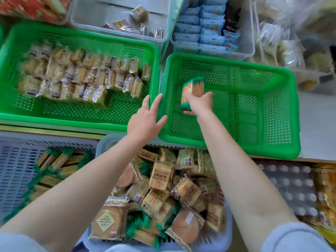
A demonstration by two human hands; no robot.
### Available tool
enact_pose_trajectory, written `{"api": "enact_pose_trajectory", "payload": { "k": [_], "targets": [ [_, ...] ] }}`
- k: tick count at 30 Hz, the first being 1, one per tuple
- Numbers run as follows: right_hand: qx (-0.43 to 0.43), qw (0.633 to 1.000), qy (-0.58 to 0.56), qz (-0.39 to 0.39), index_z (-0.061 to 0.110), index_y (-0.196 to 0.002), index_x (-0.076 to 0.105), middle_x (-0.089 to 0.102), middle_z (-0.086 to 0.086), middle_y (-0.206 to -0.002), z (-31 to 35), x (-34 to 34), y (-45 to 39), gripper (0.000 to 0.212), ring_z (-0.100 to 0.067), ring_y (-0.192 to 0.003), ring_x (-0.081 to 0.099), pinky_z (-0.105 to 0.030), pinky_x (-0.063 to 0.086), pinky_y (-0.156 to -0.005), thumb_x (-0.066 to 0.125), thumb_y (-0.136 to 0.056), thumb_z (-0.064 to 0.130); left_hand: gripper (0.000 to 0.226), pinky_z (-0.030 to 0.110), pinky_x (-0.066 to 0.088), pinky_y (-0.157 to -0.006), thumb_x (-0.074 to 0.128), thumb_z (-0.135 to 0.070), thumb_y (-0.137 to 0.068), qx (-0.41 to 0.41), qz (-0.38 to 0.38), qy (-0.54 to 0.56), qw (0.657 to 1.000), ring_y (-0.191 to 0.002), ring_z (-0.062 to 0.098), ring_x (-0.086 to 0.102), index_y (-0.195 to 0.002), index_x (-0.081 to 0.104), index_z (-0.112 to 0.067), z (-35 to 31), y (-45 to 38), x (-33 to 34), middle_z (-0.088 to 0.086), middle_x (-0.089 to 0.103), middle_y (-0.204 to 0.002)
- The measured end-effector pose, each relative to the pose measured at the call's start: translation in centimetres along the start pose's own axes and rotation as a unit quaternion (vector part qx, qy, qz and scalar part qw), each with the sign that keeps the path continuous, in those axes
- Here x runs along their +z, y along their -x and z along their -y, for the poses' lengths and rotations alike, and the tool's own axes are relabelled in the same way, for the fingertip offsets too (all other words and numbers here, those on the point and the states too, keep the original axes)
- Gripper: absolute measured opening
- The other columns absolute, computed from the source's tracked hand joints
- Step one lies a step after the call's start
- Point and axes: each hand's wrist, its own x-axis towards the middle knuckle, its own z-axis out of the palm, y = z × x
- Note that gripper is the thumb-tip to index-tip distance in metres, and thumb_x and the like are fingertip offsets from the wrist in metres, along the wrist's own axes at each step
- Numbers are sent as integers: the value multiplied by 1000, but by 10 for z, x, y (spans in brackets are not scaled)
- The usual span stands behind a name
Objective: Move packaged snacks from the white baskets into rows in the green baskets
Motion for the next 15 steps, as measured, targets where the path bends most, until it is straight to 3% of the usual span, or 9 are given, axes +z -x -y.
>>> {"api": "enact_pose_trajectory", "payload": {
  "k": [3, 6, 8, 12, 15],
  "targets": [
    [-21, 996, 80, -34, 1, -147, 26, 56, -12, -139, 2, 22, -23, 78, -26, -108, 62, -22, 49, -68, 70, -92, 34, 71, 33, 41, -65, 33, -58, -101, 1, -15, -27, 1000, -129, 31, 52, -158, -7, -41, 0, -2, 5, 9, 12, -167],
    [-23, 993, 114, 6, -1, -156, 9, 40, -16, -156, 1, 36, -33, 96, -29, -135, 49, -29, 43, -96, 67, -94, 42, 70, 33, 41, -62, 31, -58, -102, 2, -21, -33, 999, -130, 30, 51, -158, -7, -41, 0, -2, 6, 10, 14, -167],
    [-22, 990, 138, 21, 2, -157, 12, 35, -18, -158, -2, 42, -36, 96, -32, -140, 43, -37, 39, -110, 69, -92, 43, 70, 33, 41, -62, 31, -58, -102, 5, -22, -37, 999, -129, 30, 51, -158, -7, -40, -1, -2, 6, 11, 14, -167],
    [-48, 988, 144, 13, 10, -136, 41, 54, -16, -138, -9, 44, -41, 57, -33, -119, 57, -45, 48, -101, 68, -92, 34, 70, 32, 40, -62, 31, -58, -102, 8, -23, -38, 999, -130, 30, 51, -158, -7, -39, -1, -1, 4, 12, 15, -167],
    [-58, 987, 144, 47, 14, -138, 44, 56, -7, -133, -9, 36, -38, 52, -27, -114, 57, -37, 48, -95, 63, -96, 35, 70, 33, 42, -63, 30, -58, -102, 9, -20, -41, 999, -130, 31, 50, -158, -7, -39, -1, -1, 5, 12, 15, -166]
  ]
}}
